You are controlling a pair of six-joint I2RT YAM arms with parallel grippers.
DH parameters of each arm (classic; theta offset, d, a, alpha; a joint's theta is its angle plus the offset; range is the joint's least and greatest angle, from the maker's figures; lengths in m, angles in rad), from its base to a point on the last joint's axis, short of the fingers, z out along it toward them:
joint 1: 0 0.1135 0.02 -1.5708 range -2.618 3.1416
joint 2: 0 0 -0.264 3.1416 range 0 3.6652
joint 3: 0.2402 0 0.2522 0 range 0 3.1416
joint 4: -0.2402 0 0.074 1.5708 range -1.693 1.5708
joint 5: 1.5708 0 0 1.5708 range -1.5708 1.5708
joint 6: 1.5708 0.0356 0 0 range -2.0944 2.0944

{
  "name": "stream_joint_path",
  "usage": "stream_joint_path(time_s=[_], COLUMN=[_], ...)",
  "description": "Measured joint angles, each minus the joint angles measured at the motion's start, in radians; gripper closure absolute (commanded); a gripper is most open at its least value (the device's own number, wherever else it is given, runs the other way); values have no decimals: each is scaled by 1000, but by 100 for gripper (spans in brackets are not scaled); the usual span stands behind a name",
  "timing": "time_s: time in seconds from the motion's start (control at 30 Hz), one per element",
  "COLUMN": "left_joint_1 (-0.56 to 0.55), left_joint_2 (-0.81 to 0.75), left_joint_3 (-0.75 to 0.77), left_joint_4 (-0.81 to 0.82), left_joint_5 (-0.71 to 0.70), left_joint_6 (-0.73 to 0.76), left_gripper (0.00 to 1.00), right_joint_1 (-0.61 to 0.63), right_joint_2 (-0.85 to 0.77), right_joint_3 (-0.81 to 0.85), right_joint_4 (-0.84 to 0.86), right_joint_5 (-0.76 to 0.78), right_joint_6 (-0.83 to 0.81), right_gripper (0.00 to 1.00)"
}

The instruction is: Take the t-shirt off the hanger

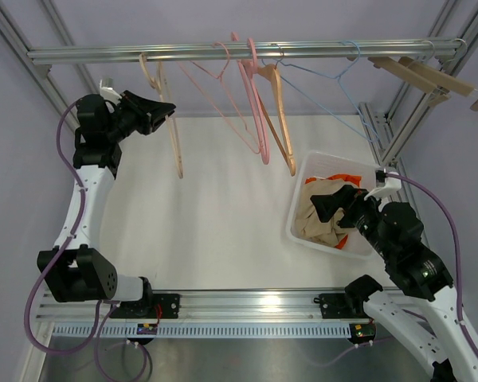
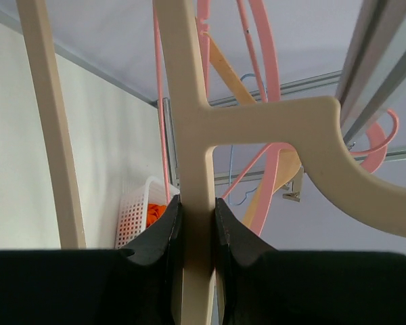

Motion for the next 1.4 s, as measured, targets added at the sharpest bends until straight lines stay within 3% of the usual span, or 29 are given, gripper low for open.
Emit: stream_joint_path(time_s=[0.5,0.87,1.4], left_joint_1=[2,2,2], left_joint_2=[-15,-20,114], left_joint_3=[-43,22,99], left_joint_4=[-11,-27,78], left_joint_5=[14,24,58], left_joint_6=[84,114,51], left_gripper=[100,100,100], right_joint_1=[0,0,0], right_joint_2=[-11,13,53], right_joint_3=[-8,-8,-8], right_joint_4=[21,47,59], right_joint_5=[-20,-40,-45], right_joint_6=[0,1,0], right_gripper=[1,1,0])
